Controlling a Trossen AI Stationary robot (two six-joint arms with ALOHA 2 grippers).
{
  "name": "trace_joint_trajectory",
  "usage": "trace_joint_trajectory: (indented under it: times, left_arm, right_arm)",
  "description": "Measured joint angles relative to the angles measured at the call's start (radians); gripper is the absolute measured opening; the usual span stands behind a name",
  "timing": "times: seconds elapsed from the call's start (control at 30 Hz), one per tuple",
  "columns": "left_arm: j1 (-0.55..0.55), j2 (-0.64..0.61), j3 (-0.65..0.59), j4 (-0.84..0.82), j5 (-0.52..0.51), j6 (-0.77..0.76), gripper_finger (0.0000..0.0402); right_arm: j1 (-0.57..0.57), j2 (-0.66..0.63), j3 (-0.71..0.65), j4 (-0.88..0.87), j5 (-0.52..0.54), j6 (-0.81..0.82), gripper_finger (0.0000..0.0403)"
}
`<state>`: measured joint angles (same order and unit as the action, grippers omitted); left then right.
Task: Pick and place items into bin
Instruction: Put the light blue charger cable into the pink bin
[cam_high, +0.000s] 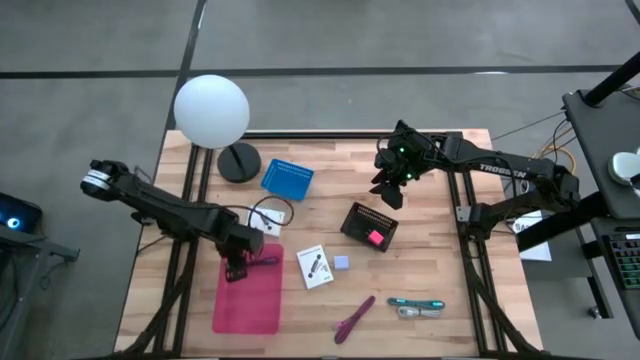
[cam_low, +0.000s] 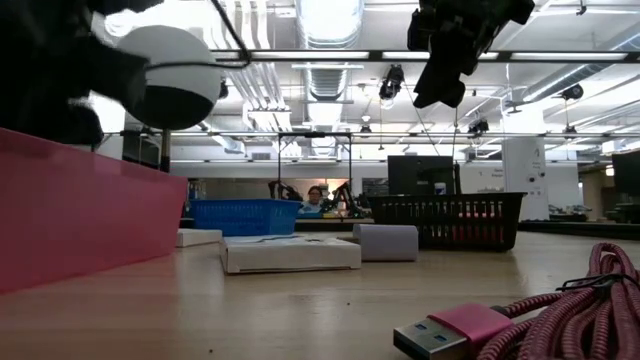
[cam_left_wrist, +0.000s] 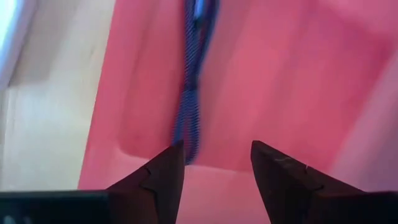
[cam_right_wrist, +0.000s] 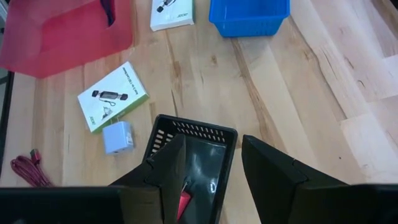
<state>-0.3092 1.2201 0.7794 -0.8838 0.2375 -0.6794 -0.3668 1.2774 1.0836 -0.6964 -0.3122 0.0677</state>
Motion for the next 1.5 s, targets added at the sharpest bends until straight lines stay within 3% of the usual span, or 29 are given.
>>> trace_joint_trajectory:
  times: [0.23, 0.4, 0.63, 0.8, 1.2, 1.5]
  left_arm:
    - [0.000, -0.098, 0.074, 0.035, -0.088, -0.208, 0.0169]
    - [0.001, -0.137, 0.084, 0.246, -0.244, -0.256, 0.0169]
    - [0.001, -0.135, 0.081, 0.659, -0.408, -0.134, 0.0169]
    - [0.002, -0.103, 0.081, 0.904, -0.456, 0.008, 0.0169]
    - [0.002, -0.043, 0.080, 0.945, -0.547, 0.083, 0.0169]
    - [0.002, -0.017, 0.079, 0.947, -0.554, 0.172, 0.0169]
  right_arm:
    - [0.000, 0.000, 0.000, 0.000, 0.000, 0.000, 0.0146]
    - [0.000, 0.000, -0.002, 0.000, 0.000, -0.006, 0.0146]
    - [0.000, 0.000, -0.002, 0.000, 0.000, -0.028, 0.0146]
    - [0.000, 0.000, -0.002, 0.000, -0.001, -0.052, 0.0146]
    - [0.021, 0.000, -0.005, -0.009, -0.057, -0.099, 0.0146]
    - [0.216, -0.001, 0.003, -0.011, -0.083, 0.010, 0.0147]
